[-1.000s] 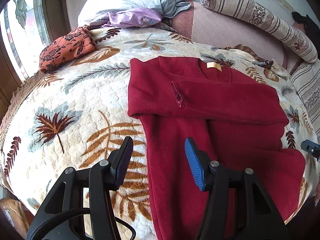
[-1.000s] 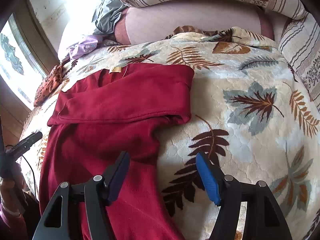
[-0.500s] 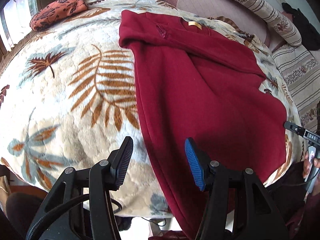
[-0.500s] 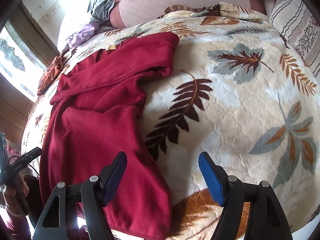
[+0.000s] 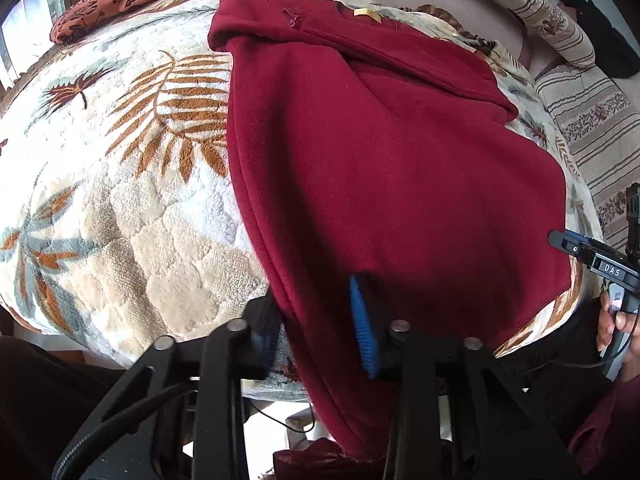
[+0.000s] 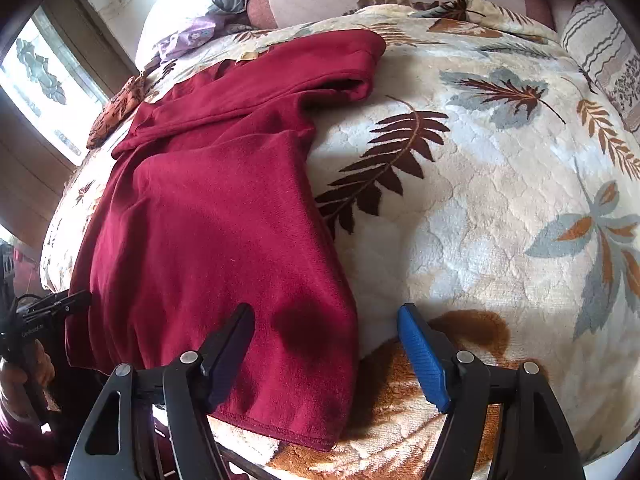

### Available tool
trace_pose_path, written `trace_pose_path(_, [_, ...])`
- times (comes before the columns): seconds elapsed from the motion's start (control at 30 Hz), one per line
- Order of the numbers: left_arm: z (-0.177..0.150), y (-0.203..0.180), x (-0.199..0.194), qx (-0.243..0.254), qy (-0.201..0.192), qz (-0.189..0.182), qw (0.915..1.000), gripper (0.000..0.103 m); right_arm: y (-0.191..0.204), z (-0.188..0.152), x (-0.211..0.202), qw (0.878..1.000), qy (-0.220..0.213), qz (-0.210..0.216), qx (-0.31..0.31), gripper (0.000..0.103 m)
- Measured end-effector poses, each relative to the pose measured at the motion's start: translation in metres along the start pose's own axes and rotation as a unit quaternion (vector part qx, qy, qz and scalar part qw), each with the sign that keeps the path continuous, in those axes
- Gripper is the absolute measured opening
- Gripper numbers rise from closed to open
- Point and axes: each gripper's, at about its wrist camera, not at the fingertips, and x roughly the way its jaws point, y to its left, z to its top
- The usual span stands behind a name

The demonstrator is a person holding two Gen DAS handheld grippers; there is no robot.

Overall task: Fold small clothes
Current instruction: 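Fold the hem toward the collar with the left tool while the right tool holds the hem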

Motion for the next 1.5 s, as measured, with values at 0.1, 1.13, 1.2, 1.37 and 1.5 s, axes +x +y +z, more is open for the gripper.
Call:
trace_pose_path(0.1, [0.004, 0.002, -0.003, 0.005, 0.001, -0.013, 0.9999, 0.007, 0.011, -0.001, 0.000, 0.999, -0.005, -0.004, -0.033, 0.025])
trace_pose_path(1.13, [-0.018, 0.045, -0.015, -0.014, 0.014, 0.046, 0.9988, 0.015, 0.045, -0.038, 0.003, 0.992, 0.085, 0.091, -0.033, 0.061])
trace_pose_path(1.2, [-0.019, 0.046, -0.014, -0.015, 0.014, 0.046, 0.9987, 0.015, 0.044, -0.038, 0.002, 0.992, 0.083, 0.092, -0.030, 0.061])
trace_pose_path(1.37, [-0.019, 0.043, -0.013, -0.013, 0.012, 0.050, 0.9986, 0.015, 0.045, -0.041, 0.001, 0.992, 0.080, 0.089, -0.033, 0.061])
trace_pose_path(1.5, [-0.022, 0.043, -0.010, -0.014, 0.016, 0.051, 0.9985, 0.021, 0.045, -0.040, 0.001, 0.992, 0.076, 0.092, -0.027, 0.063])
